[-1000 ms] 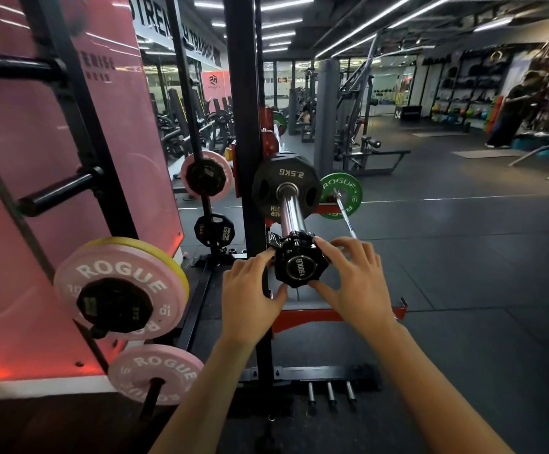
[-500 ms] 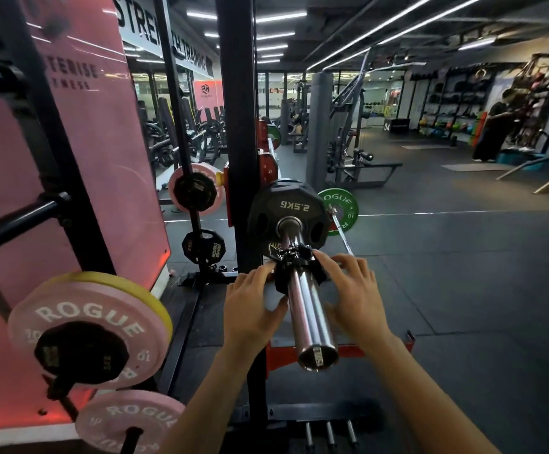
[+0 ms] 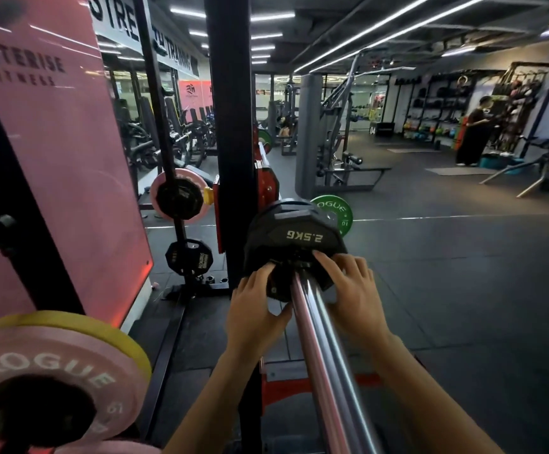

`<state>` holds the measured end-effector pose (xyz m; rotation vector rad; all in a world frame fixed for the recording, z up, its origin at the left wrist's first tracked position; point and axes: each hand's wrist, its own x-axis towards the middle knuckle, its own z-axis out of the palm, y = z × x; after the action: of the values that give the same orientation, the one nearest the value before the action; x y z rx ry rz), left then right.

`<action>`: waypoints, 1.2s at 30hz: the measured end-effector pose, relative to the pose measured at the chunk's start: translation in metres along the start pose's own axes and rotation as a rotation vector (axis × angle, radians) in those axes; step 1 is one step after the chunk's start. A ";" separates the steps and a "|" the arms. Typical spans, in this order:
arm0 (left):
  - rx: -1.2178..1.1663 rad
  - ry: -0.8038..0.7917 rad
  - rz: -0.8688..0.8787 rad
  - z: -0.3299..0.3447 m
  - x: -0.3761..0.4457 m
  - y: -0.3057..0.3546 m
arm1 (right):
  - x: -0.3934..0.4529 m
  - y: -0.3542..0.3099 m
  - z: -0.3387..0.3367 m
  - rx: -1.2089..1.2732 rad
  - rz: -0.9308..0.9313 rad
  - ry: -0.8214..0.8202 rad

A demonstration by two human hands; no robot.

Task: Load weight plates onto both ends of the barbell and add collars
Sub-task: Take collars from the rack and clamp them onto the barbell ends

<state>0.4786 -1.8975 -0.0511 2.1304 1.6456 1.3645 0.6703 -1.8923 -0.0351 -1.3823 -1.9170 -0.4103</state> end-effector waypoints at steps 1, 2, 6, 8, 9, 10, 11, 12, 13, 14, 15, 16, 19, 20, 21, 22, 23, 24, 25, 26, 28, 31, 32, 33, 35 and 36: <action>-0.010 0.006 0.000 0.002 0.001 0.000 | 0.003 0.003 0.001 0.001 -0.013 0.010; -0.024 0.012 0.000 0.004 0.002 -0.001 | 0.005 0.005 0.001 0.005 -0.029 0.017; -0.120 0.021 -0.031 0.008 0.003 0.002 | 0.009 0.008 -0.003 0.030 -0.082 0.016; -0.134 0.012 -0.048 0.008 0.005 0.004 | 0.012 0.009 -0.004 0.040 -0.099 0.017; -0.132 0.004 -0.044 0.007 0.006 0.005 | 0.014 0.011 -0.004 0.041 -0.108 0.014; -0.126 -0.002 -0.029 0.006 0.008 0.007 | 0.015 0.012 -0.005 0.041 -0.117 0.009; -0.120 -0.007 0.000 0.004 0.009 0.010 | 0.016 0.013 -0.005 0.041 -0.126 0.004; -0.107 -0.012 0.033 0.002 0.012 0.012 | 0.016 0.014 -0.004 0.042 -0.133 -0.002; -0.085 -0.020 0.065 0.000 0.015 0.014 | 0.016 0.014 -0.004 0.042 -0.141 -0.005; -0.061 -0.034 0.087 -0.001 0.018 0.016 | 0.017 0.014 -0.004 0.042 -0.147 -0.005; -0.039 -0.052 0.097 -0.003 0.021 0.017 | 0.017 0.013 -0.004 0.041 -0.153 -0.004; -0.023 -0.073 0.098 -0.004 0.024 0.017 | 0.018 0.013 -0.004 0.040 -0.157 -0.001; -0.005 -0.105 0.099 -0.006 0.029 0.015 | 0.019 0.014 -0.004 0.040 -0.164 0.010; -0.002 -0.106 0.108 -0.006 0.028 0.016 | 0.018 0.014 -0.004 0.043 -0.165 0.013; 0.000 -0.103 0.122 -0.006 0.028 0.017 | 0.019 0.013 -0.004 0.049 -0.164 0.015; -0.002 -0.095 0.135 -0.005 0.027 0.018 | 0.019 0.013 -0.004 0.058 -0.161 0.016; -0.009 -0.086 0.142 -0.005 0.027 0.019 | 0.019 0.012 -0.004 0.066 -0.162 0.017; -0.017 -0.080 0.144 -0.005 0.028 0.019 | 0.019 0.013 -0.005 0.070 -0.168 0.019; -0.021 -0.080 0.151 -0.004 0.029 0.019 | 0.020 0.014 -0.005 0.067 -0.179 0.019; -0.022 -0.086 0.162 -0.004 0.031 0.019 | 0.021 0.016 -0.006 0.060 -0.191 0.019; -0.018 -0.103 0.181 -0.006 0.032 0.019 | 0.021 0.018 -0.006 0.047 -0.203 0.021; 0.007 -0.149 0.183 -0.009 0.035 0.018 | 0.020 0.017 -0.006 0.044 -0.192 0.039; 0.023 -0.164 0.185 -0.009 0.036 0.018 | 0.019 0.016 -0.005 0.045 -0.187 0.050; 0.040 -0.175 0.191 -0.010 0.037 0.018 | 0.018 0.015 -0.004 0.046 -0.184 0.064; 0.085 -0.196 0.212 -0.011 0.039 0.019 | 0.017 0.015 -0.003 0.040 -0.187 0.087; 0.117 -0.206 0.222 -0.011 0.040 0.019 | 0.017 0.016 -0.003 0.033 -0.189 0.094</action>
<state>0.4846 -1.8763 -0.0107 2.4890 1.4808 1.0760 0.6832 -1.8769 -0.0238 -1.1446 -1.9742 -0.5232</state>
